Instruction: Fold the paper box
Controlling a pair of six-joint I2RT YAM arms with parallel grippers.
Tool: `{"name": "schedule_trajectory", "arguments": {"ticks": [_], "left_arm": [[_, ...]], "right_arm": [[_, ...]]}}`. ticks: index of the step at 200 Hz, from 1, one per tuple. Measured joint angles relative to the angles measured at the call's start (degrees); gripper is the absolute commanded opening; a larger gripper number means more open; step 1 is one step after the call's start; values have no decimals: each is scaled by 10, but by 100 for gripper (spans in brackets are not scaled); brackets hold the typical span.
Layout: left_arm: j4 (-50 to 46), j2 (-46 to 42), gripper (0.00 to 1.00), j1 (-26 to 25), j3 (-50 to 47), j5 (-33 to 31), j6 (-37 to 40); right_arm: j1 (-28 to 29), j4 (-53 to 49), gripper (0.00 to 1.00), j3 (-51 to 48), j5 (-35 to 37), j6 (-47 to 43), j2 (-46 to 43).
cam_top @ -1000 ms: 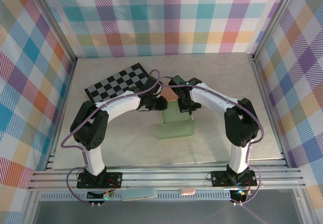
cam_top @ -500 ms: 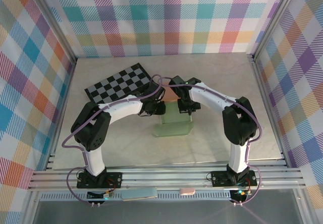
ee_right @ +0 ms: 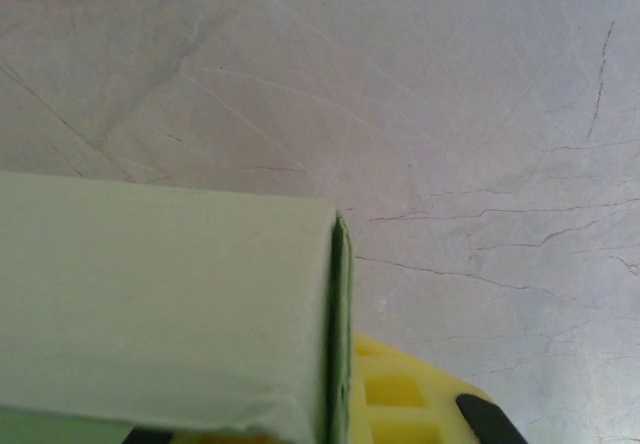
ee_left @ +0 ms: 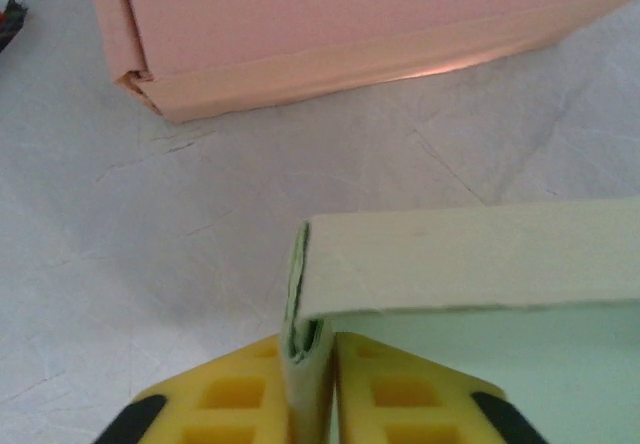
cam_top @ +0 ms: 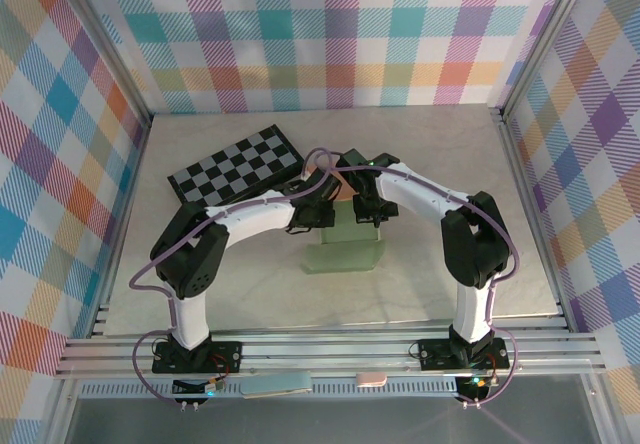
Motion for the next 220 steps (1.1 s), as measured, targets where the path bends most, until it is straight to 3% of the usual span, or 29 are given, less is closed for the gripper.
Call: {"name": "schedule_trajectory", "arguments": {"ticks": [27,70,142,220], "left_arm": [[0,18,35,0,0,3,0],[2,1,45,0,-3,30,5],[24,-94,43,39,-66,145,7],[85,-96,29,103,-118,273,26]], "right_arm": [[0,-3,0,0,0,0,0],[0,-9,0,0,4,0,0],[-1,-9,0,0,4,0,0],[-1,-8,0,0,2,0,0]]}}
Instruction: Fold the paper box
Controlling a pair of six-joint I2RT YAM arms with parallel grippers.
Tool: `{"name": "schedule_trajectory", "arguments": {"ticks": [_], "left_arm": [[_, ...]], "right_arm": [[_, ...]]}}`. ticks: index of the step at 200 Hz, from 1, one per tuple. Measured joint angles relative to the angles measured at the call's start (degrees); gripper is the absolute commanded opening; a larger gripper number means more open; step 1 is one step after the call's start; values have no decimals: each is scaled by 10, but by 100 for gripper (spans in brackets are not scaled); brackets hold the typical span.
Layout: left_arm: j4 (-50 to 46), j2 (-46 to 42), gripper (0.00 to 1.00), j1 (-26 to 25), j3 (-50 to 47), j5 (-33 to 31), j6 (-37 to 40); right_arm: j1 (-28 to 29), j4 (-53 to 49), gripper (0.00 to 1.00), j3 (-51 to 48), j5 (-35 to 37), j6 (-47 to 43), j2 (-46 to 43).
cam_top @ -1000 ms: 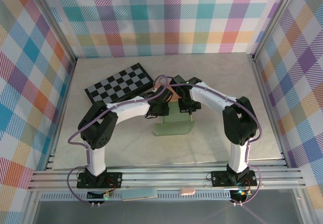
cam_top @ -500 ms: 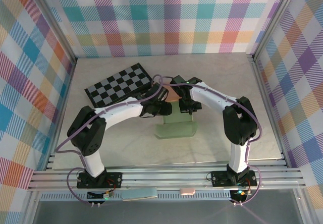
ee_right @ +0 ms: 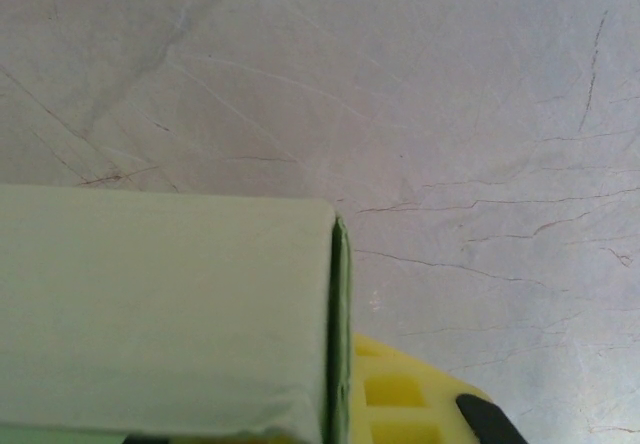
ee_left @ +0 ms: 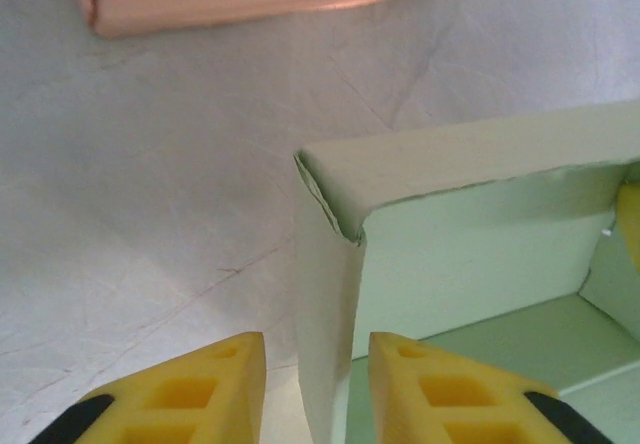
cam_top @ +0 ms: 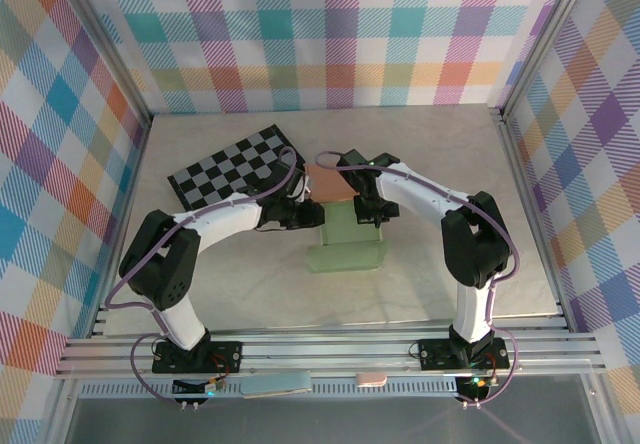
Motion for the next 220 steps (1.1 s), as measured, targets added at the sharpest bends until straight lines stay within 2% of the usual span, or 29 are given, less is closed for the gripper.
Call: {"name": "schedule_trajectory", "arguments": {"ticks": [28,70,106,124,151,220], "left_arm": [[25,8,24,11,-2,37,0],[39,22,18,12,-2,53,1],[38,37,3,12,-2,49,4],[37,38,0,11,0,40,8],[8,40,0,-7,22,1,10],[-75,51,0,-89,79,-188,-51]], "right_arm": [[0,0,0,0,0,0,0],[0,0,0,0,0,0,0],[0,-1,0,0,0,-2,0],[0,-2,0,0,0,-2,0],[0,2,0,0,0,-2,0],[-3,-1,0,0,2,-2,0]]}}
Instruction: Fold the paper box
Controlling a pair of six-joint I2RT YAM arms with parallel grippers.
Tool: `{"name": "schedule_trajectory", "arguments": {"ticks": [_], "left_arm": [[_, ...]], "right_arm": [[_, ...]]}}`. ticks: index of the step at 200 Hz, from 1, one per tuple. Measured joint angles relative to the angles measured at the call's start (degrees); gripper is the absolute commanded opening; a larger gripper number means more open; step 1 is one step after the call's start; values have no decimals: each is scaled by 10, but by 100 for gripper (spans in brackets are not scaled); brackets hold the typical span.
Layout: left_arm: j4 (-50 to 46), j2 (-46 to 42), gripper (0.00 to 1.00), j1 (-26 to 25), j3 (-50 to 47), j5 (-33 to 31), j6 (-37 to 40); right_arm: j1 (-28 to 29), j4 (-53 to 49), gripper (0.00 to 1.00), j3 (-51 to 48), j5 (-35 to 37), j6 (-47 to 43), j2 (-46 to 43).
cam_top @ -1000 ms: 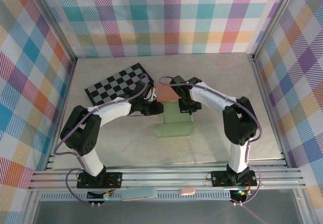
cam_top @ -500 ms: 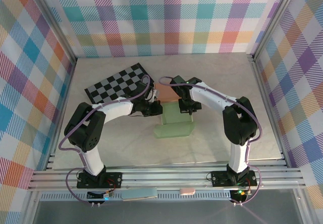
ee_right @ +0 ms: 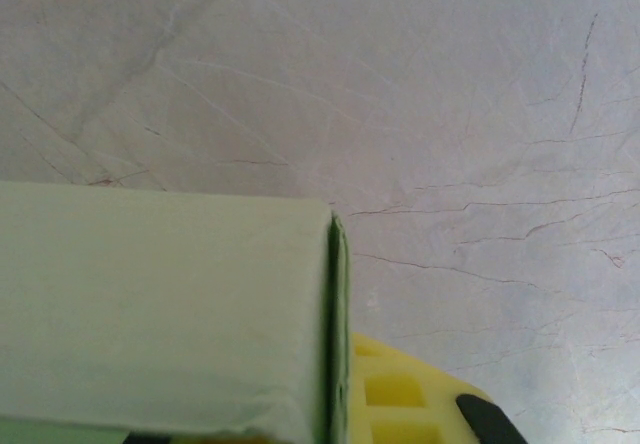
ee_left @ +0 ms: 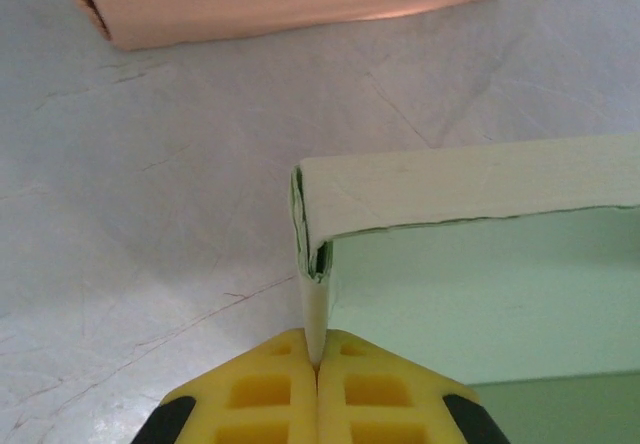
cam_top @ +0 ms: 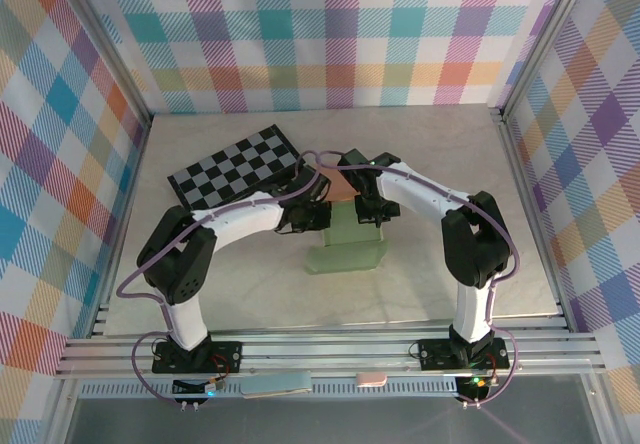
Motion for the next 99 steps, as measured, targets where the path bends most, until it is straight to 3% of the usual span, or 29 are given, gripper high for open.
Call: {"name": "schedule_trajectory", "arguments": {"ticks": [26,39,47,66,99], "left_arm": [[-9,3,0,-10,8,-35,-19],[-10,3,26,-13,9,-39,-22],[-10,3,35,-13,9,-39,-21],[-7,3,41,-11,7,-18,-11],[24,-11,52,4,-10,74,16]], "right_arm": [[0,0,0,0,0,0,0],[0,1,0,0,0,0,0],[0,0,0,0,0,0,0],[0,1,0,0,0,0,0],[-1,-2,0,0,0,0,0]]}}
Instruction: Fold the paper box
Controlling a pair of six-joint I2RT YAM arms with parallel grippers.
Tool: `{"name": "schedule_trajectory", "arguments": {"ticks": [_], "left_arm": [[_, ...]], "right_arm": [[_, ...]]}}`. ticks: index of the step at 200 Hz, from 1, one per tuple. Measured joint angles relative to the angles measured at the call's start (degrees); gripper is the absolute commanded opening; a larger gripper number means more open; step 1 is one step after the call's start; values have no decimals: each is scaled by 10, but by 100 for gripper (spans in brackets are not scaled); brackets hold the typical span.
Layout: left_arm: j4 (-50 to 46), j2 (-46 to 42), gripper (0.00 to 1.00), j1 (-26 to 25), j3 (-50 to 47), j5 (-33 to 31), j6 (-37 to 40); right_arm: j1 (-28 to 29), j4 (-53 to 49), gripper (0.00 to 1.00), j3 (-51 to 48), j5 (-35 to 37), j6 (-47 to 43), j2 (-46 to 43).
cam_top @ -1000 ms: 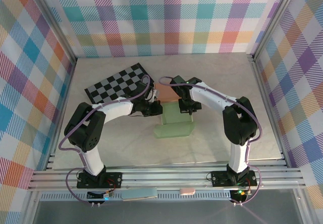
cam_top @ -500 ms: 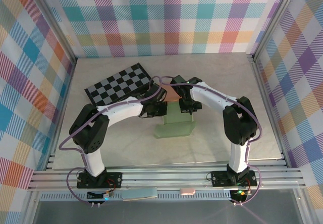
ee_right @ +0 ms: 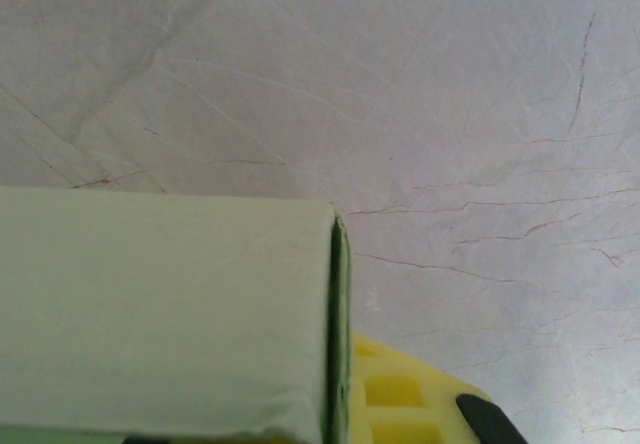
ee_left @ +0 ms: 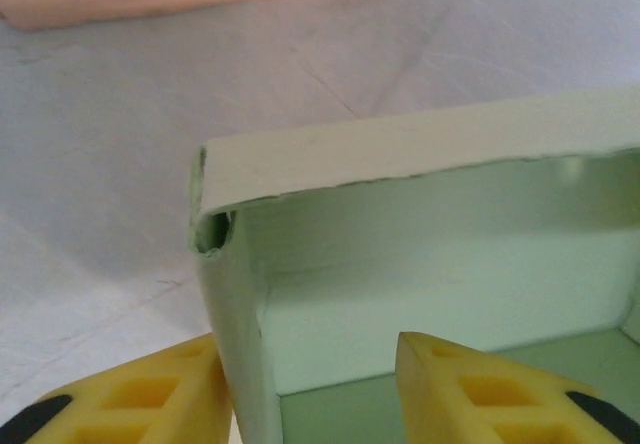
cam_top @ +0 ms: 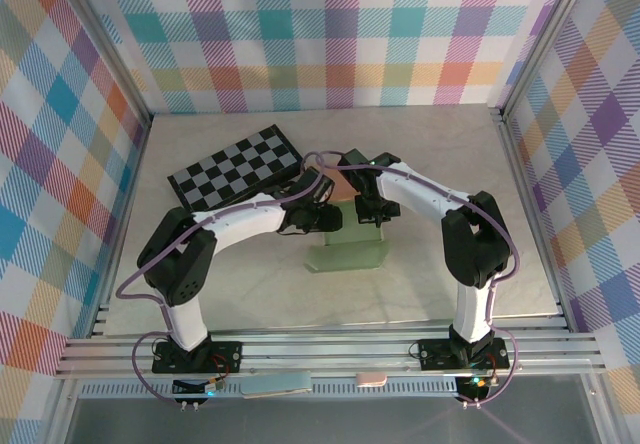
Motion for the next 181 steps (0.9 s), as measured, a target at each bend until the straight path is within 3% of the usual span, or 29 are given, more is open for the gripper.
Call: {"name": "schedule_trajectory", "arguments": {"ticks": [30,86,181], "left_arm": [[19,-14,49,20,-30,74,21],[55,-47,33,45,-124,135,37],[99,-45,21,58,-137,153,37]], "right_arm": [[0,1,0,0,-1,-4,0],[0,1,0,0,-1,-4,0],[0,1,0,0,-1,-6,0]]}}
